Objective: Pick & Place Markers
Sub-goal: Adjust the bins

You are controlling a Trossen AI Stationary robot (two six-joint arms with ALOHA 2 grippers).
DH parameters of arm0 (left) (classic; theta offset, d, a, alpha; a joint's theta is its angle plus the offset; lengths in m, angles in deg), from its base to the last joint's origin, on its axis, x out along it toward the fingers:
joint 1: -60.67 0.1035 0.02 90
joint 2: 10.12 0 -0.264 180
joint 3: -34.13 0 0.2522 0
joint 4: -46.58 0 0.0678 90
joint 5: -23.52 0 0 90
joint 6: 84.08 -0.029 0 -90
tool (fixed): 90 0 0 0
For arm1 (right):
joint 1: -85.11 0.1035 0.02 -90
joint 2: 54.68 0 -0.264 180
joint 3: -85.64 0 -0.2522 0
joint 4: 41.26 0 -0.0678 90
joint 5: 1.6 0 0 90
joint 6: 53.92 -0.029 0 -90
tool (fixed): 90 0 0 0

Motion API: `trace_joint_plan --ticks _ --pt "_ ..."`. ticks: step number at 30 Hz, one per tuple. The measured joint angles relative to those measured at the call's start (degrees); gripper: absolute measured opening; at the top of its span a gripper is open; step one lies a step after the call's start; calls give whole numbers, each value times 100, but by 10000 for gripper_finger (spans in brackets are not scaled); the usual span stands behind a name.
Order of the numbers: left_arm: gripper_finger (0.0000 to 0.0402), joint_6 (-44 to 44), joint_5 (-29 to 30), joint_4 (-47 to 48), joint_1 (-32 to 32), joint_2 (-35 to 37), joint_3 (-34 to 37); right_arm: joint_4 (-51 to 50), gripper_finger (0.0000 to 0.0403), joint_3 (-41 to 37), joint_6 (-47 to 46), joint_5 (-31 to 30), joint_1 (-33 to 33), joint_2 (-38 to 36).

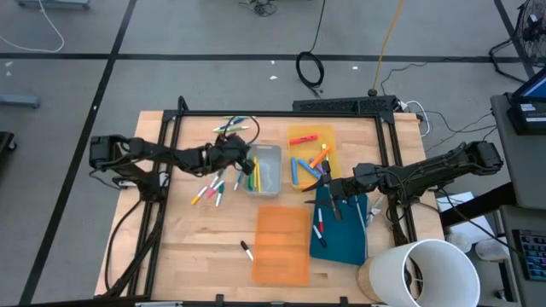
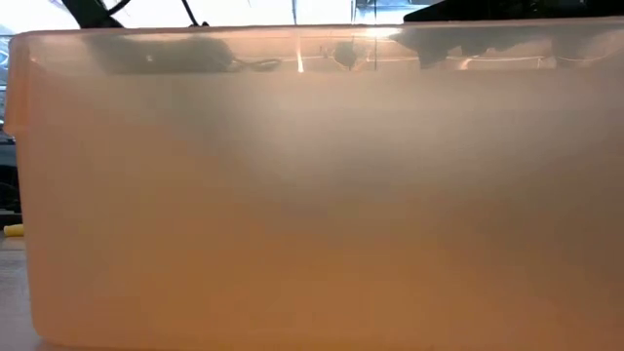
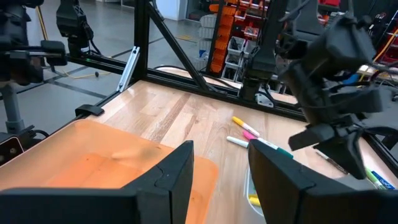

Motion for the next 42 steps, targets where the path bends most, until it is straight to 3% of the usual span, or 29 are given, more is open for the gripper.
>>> trace_joint_plan --ticks 4,9,14,19,22,26,29,33,38,42 --pt "4 -242 -499 -133 13 35 0 -13 141 0 0 0 0 0" --pt "3 -228 -21 527 -570 396 -4 -55 141 0 15 0 0 0" --pt "2 271 129 1118 -1600 750 -3 -94 141 0 44 -2 0 0" --pt "2 209 356 1143 -2942 843 -2 -85 141 0 41 0 0 0" --pt "1 241 398 1569 -3367 846 -11 -36 141 0 -45 0 0 0" --pt "1 1010 -1 2574 -3278 572 -4 7 141 0 -79 0 0 0" --pt "1 1279 210 3014 -3084 340 7 30 141 0 -80 -1 0 0" --pt "1 850 413 2489 -2753 164 6 33 141 0 -57 -2 0 0" --pt "2 102 104 1617 -2372 127 0 3 141 0 -57 0 0 0" --pt "1 -98 20 1502 -2111 127 0 -2 141 0 -57 0 0 0"
